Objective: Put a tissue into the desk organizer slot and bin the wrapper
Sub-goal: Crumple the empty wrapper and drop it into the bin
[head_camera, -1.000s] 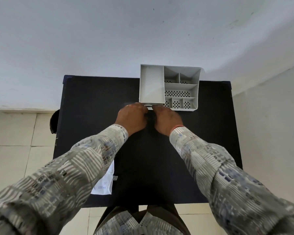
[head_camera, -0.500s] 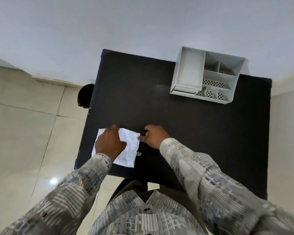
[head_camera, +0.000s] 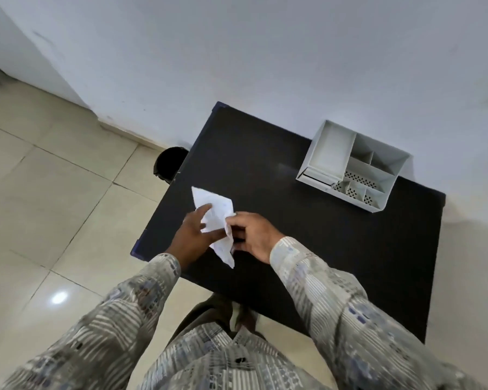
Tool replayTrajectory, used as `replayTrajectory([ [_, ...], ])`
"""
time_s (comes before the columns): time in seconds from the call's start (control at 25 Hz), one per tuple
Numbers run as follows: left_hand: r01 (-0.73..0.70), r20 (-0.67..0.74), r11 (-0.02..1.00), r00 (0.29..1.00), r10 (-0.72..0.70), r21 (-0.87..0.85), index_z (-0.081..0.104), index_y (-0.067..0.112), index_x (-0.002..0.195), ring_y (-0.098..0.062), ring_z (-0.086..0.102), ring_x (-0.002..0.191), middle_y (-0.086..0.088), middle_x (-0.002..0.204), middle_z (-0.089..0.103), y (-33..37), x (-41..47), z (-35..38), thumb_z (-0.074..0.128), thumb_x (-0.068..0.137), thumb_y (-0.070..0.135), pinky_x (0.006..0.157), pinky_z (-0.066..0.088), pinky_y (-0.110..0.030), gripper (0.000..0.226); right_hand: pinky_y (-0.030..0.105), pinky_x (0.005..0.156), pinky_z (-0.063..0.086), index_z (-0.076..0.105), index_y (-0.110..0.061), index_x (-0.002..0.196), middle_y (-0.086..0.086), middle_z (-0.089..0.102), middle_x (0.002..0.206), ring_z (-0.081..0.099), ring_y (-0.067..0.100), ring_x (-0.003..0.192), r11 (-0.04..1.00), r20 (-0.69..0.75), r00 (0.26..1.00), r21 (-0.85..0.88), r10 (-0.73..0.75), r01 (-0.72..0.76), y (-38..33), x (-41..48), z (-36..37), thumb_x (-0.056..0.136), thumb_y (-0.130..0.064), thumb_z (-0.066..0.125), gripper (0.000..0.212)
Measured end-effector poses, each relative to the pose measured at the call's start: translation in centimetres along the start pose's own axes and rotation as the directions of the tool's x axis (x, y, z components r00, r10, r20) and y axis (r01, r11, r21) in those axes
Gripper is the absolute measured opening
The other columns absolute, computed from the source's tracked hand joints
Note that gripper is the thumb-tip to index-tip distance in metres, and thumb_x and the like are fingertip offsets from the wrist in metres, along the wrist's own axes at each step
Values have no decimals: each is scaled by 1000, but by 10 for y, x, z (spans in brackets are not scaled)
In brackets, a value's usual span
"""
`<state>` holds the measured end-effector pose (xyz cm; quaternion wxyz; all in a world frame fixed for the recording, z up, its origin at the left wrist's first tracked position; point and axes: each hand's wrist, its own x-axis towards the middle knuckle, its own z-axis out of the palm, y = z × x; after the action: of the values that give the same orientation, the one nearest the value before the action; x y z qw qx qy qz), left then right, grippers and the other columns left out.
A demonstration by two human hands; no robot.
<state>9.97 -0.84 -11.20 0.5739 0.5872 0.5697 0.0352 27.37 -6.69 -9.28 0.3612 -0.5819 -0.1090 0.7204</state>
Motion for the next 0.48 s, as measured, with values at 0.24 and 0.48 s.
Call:
replayTrajectory([
  [0.24,-213,-139,857,976,167,-469,75,19,118,-34,78,98,-8,105,81,64,-86,-9,83,88,16,73,65,-38,32,50,95,60,67,-9,133,16,75,124,76,29,105,947,184,955,265,-234,181,-17,-100,21,110,-18,48,31],
  [0.48,-181,-172,446,983,62,-876,65,16,103,-12,78,75,-1,86,80,87,-157,-53,48,106,7,65,65,-25,20,42,99,60,68,-36,129,-8,73,130,71,17,121,840,-13,872,-274,-490,468,-20,-170,40,89,-28,84,44],
])
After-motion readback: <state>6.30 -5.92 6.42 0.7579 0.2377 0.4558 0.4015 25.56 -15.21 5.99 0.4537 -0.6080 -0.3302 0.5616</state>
